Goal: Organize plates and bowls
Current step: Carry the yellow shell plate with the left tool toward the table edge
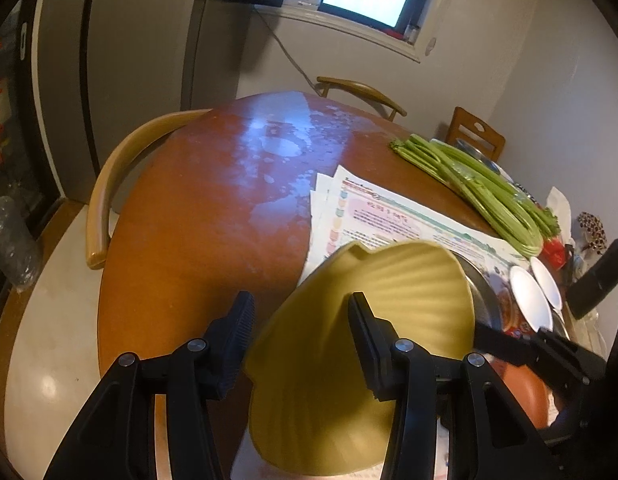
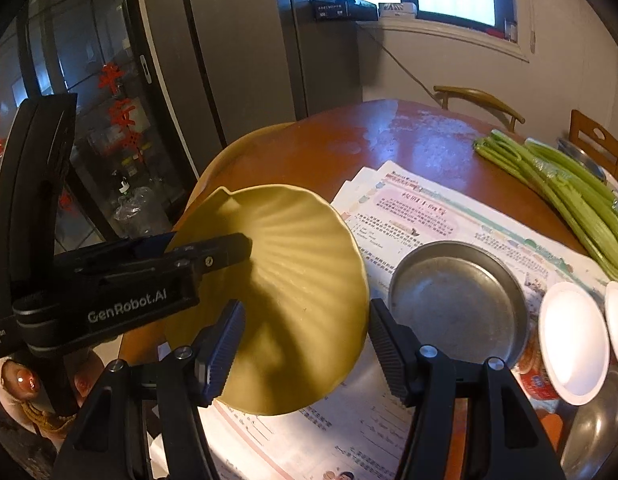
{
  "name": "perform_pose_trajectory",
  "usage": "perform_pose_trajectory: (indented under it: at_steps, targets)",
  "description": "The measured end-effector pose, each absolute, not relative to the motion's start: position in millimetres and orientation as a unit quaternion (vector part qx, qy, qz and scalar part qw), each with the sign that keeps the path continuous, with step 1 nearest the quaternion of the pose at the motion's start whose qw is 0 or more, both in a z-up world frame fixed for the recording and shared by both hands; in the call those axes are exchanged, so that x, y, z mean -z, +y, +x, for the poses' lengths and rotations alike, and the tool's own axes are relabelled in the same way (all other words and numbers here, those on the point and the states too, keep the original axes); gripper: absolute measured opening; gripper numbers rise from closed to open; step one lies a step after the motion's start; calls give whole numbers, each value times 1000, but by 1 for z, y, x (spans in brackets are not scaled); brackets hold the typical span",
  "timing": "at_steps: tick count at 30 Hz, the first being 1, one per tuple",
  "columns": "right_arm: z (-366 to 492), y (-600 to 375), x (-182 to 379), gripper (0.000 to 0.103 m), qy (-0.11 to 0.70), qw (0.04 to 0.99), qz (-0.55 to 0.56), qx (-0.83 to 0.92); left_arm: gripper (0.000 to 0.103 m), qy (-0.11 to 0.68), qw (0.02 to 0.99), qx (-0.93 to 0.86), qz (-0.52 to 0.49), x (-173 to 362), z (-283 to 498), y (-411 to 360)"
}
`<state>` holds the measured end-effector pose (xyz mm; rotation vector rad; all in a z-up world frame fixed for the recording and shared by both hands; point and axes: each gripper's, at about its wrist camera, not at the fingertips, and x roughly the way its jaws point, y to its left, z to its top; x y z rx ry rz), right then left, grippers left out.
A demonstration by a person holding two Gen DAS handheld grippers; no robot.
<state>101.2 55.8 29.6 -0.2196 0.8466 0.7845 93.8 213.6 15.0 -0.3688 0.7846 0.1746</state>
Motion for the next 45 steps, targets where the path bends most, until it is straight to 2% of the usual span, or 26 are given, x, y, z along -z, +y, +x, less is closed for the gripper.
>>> perform_pose_trajectory:
  at_steps: [13,26,45]
  targets:
    - [125,70,0,63,454,808,-78,-367,54,407,891,-97,-177,12,131,230]
    - [129,70,5,63,464,803,-71,-367,55,422,882,-94,-189,22,144,236]
    - [113,54,-22,63,423,830,-75,-357,59,380,898,-128,-181,-13,110,231]
